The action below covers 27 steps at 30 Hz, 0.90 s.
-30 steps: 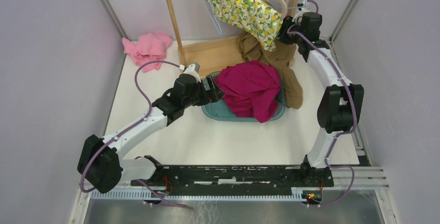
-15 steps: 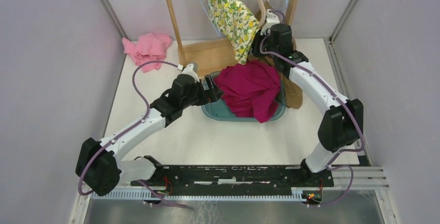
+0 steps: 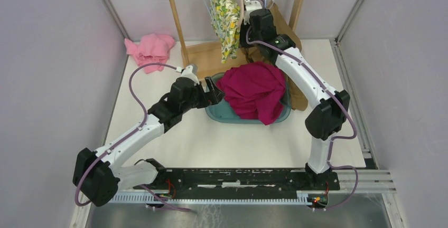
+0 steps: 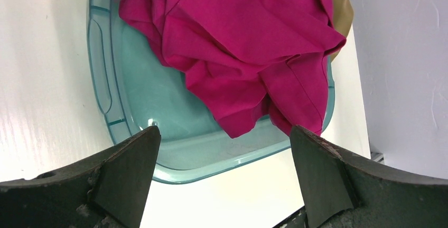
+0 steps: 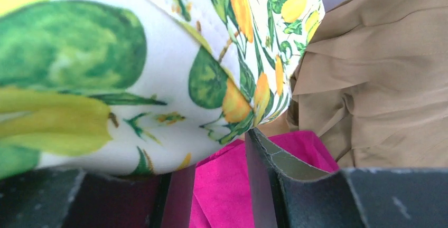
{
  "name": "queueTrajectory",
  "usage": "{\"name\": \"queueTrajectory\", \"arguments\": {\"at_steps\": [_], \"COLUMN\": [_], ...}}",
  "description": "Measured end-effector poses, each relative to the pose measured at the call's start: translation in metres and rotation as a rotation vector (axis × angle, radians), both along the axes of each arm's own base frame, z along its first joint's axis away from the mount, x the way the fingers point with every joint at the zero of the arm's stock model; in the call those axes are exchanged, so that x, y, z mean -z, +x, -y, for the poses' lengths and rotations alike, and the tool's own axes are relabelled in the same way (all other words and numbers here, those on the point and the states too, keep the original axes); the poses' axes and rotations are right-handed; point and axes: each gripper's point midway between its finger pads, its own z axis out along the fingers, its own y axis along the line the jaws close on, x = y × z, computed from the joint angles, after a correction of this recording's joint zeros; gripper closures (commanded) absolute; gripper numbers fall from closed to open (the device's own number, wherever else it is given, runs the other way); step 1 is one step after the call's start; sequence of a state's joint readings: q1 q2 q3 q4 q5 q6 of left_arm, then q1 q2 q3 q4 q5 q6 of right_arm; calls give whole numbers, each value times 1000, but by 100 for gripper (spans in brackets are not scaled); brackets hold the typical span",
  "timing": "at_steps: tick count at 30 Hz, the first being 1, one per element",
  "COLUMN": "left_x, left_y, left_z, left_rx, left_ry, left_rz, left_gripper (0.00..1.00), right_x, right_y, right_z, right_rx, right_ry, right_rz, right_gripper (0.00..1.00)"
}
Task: Place the skirt on the hanger
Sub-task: Pick up the hanger from the clothesline.
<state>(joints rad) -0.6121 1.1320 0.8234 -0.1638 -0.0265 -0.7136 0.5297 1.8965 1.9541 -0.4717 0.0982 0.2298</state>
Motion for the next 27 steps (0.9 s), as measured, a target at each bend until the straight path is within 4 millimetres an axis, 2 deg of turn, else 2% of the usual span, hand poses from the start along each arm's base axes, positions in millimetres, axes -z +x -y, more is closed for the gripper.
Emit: {"name": "queueTrajectory", "arguments": {"at_steps": [2,5,11,14,16,18,21,24,27], "left_x": [0,0,1,1,2,2,2,3,4], "left_y": [0,-1,-1,-1,-1,-2,-2,-2,-1], "left_z": [0,-1,-3,-3,-3,-3,-3,-3,-2], "left_rx": [-1,-4,-8,-8,-8,-8,-8,-8,-6], "left_ry": [0,4,8,8,10,11,13,13,15], "left_rz": [0,-2,-5,-5,-7,-9,-10,-11,-15], "left_gripper": [1,1,1,1,1,1,1,1,1], "right_x": [-3,-3,4,9,10,16,32,44,30], "right_y": [4,-2,-30,-45,-47,-47,-60,-94,-127], "right_z": [-2,-11,-61,-77,-76,-63,-28,18,53], "right_rx": [-1,-44,-216,-272,-272,-253,-212,-164,-121], "right_ry": [-19,-77,-192,-223,-233,-244,-254,-248,-204], "right_rz": [6,13,37,34,36,21,-26,-65,-40], "right_gripper": [56,56,56,51,49,48,46,45,44]}}
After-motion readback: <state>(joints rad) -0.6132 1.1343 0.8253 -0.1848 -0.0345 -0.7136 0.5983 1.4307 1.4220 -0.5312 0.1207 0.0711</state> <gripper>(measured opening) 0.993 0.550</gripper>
